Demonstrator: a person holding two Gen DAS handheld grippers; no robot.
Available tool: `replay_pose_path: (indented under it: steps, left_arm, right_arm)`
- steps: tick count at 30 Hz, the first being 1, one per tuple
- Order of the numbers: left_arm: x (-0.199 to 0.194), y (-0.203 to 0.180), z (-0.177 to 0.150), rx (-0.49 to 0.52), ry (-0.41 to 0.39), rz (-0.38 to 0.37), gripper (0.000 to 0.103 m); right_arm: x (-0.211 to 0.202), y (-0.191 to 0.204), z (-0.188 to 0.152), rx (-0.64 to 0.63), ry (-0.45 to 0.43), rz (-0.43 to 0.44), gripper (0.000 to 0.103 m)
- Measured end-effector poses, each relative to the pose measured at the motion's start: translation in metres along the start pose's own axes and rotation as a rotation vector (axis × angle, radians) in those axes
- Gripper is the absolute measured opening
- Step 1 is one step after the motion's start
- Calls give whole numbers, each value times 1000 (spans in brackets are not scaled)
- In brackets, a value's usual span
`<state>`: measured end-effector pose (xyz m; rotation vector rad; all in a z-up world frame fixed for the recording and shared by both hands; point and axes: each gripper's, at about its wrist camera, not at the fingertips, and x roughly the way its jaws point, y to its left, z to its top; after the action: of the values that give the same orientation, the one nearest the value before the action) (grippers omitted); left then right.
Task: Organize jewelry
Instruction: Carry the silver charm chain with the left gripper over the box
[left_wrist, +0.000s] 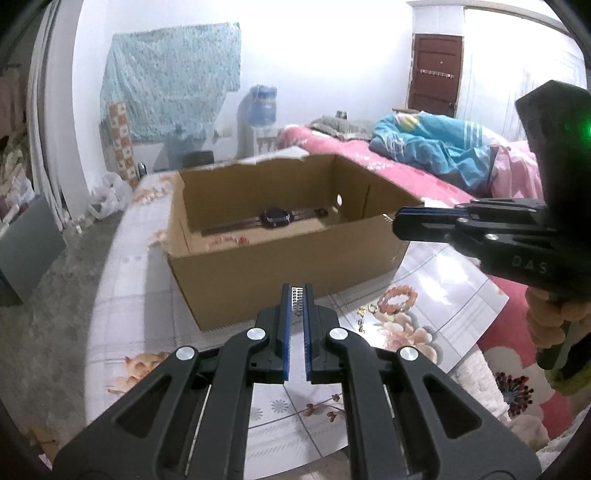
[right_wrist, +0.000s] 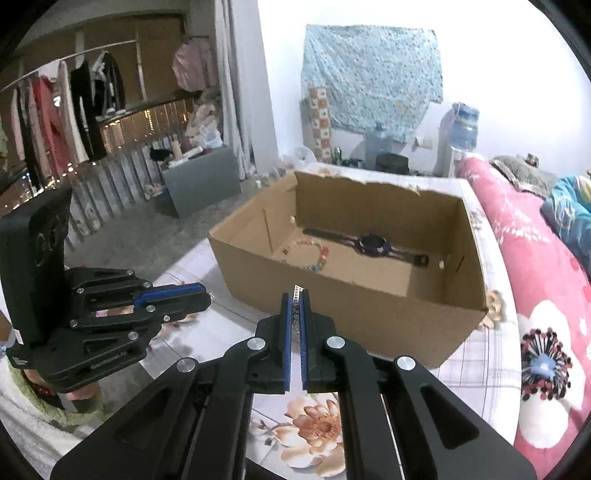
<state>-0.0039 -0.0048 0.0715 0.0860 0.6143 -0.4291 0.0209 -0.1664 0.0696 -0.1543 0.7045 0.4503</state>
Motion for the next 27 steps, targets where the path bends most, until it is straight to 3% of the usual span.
replay_pose_path:
  steps: [13, 27]
  left_arm:
    - [-43, 2, 32, 10, -118, 32, 5]
    - [-45, 7, 69, 35, -173, 29, 5]
  right_arm:
    - [-33, 18, 30, -41, -94, 24, 4]
    - [-46, -5, 63, -24, -147, 1, 4]
